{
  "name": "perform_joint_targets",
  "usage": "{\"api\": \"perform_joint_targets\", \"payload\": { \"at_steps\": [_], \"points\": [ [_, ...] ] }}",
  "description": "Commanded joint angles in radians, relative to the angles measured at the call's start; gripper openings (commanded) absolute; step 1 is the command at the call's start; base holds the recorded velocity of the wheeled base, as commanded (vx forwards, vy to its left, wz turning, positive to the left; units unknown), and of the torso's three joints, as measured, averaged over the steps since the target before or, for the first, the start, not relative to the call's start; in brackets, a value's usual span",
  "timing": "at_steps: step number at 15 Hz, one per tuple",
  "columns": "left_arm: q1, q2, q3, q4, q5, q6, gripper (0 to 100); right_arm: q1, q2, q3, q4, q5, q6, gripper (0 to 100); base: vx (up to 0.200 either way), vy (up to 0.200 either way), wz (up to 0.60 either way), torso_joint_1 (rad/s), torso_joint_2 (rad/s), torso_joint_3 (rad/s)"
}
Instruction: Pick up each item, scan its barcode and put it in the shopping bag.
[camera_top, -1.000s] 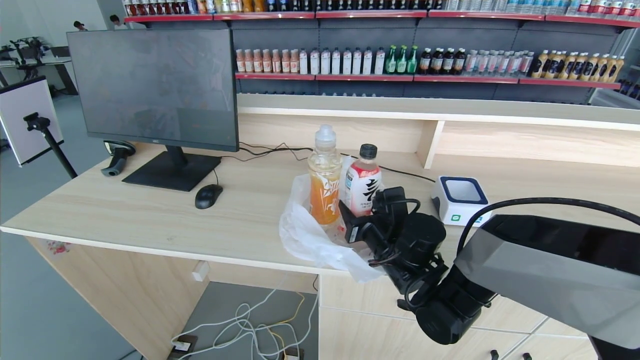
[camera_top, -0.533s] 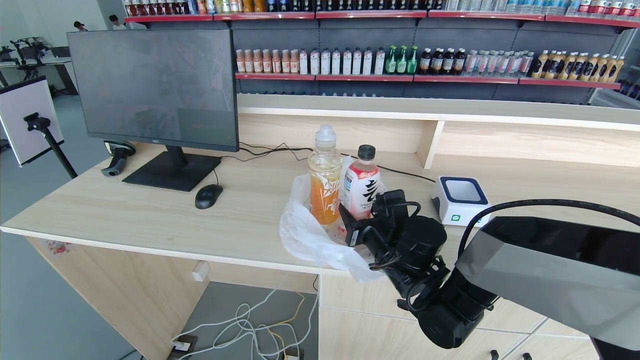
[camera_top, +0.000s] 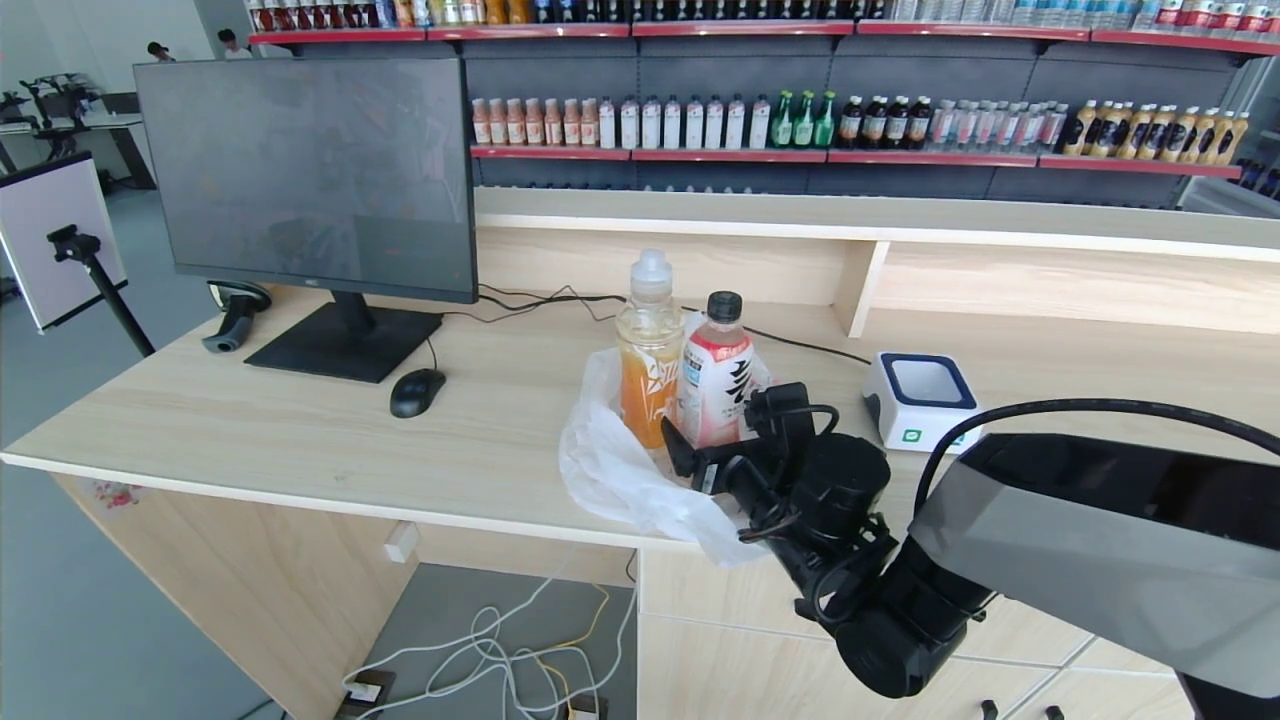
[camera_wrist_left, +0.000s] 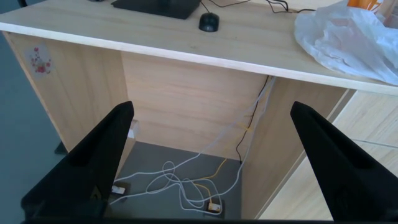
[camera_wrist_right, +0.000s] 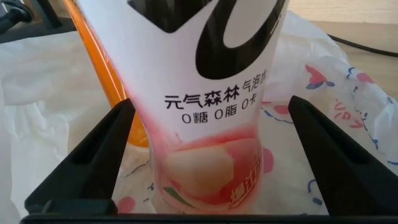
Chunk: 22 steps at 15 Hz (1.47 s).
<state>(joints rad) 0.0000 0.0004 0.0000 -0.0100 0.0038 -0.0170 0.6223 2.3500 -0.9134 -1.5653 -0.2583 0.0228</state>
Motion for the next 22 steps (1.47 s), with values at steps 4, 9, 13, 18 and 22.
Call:
{"api": "perform_joint_targets", "payload": {
  "at_steps": [4,9,13,18,22],
  "points": [
    [0.000,0.001,0.000,-0.001,0.001,0.000,100,-0.001,-0.017,0.013,-0.005,0.001,0.000,100,0.000,0.000,0.00,0.000,0.00,0.000],
    [0.000,0.001,0.000,-0.001,0.001,-0.001,100,-0.003,-0.066,0.045,-0.005,0.001,0.000,100,0.000,0.000,0.00,0.000,0.00,0.000],
    [0.000,0.001,0.000,0.001,0.001,-0.004,100,-0.003,-0.133,0.084,-0.005,-0.001,0.000,100,0.000,0.000,0.00,0.000,0.00,0.000],
    [0.000,0.000,0.000,0.004,0.001,-0.003,100,0.033,-0.327,0.191,-0.005,-0.001,0.000,100,0.000,0.000,0.00,0.000,0.00,0.000],
    [0.000,0.000,0.000,0.005,0.001,-0.003,100,0.066,-0.581,0.384,-0.005,-0.002,-0.003,100,0.000,0.000,0.00,0.000,0.00,0.000]
  ]
}}
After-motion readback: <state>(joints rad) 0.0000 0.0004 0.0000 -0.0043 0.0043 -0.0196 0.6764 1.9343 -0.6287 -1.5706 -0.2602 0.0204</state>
